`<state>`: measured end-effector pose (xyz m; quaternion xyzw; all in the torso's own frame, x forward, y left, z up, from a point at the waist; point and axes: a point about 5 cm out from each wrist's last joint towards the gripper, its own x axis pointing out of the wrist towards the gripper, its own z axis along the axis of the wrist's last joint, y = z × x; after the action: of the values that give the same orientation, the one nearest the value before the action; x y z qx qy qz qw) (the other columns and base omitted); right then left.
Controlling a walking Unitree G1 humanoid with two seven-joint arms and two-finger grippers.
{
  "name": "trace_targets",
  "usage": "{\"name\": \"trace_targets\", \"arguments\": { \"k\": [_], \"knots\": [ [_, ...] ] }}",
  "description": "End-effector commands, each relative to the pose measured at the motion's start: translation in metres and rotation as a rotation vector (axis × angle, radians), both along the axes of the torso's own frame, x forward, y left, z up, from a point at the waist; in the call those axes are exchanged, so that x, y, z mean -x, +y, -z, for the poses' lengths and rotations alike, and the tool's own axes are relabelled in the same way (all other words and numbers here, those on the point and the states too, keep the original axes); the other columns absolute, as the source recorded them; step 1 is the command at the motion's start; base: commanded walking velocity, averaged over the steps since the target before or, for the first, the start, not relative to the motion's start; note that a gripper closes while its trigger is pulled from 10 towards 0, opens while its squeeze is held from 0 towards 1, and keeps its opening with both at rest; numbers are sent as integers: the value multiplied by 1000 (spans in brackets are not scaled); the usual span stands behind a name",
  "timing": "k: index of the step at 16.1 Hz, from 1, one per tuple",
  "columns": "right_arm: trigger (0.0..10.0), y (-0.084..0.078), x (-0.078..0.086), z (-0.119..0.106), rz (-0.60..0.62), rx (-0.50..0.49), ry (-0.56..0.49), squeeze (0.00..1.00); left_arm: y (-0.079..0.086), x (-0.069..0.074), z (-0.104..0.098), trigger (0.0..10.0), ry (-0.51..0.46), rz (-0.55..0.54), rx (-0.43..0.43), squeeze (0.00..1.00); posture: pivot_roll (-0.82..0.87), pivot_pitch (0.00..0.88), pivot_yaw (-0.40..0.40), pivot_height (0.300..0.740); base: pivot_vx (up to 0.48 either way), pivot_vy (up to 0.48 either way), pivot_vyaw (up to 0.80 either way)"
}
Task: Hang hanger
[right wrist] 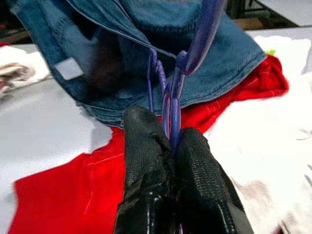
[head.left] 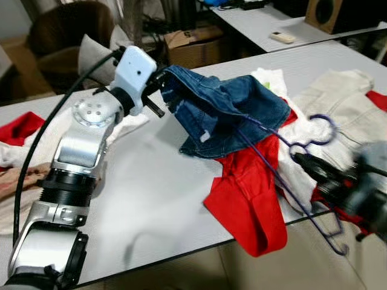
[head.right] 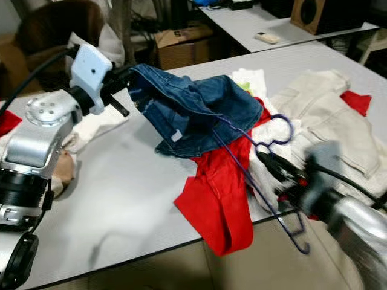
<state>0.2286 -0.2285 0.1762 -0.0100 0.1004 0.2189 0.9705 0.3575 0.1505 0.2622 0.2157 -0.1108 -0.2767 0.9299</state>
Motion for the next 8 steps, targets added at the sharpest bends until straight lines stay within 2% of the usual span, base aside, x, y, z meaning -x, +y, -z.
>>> {"name": "trace_targets", "arguments": {
  "k": [1, 3, 5, 6, 7, 8],
  "knots": [
    [10000, 4, -10, 6, 19, 28, -5, 0, 3, 4, -14, 0, -37, 14, 28, 0, -185, 0, 93, 719, 0, 0, 0],
    [10000, 7, -32, 4, 76, 48, -64, 0, 6, 7, -13, 0, -34, 18, 3, 0, -174, 0, 85, 719, 0, 0, 0],
    [10000, 0, -48, -14, 149, 34, -172, 0, 18, 8, -9, 0, -20, -13, -53, 0, -173, 0, 84, 719, 0, 0, 0],
    [10000, -10, -57, -35, 217, 15, -279, 0, 27, 9, -7, 0, -9, -34, -84, 0, -177, 0, 89, 719, 0, 0, 0],
    [10000, -17, -62, -60, 261, -56, -401, 0, 34, 10, -6, 0, -3, -52, -117, 0, -174, 0, 85, 719, 0, 0, 0],
    [10000, -19, -64, -74, 259, -132, -462, 0, 39, 13, -5, 0, 9, -60, -126, 0, -172, 0, 81, 719, 0, 0, 0]
  ]
}}
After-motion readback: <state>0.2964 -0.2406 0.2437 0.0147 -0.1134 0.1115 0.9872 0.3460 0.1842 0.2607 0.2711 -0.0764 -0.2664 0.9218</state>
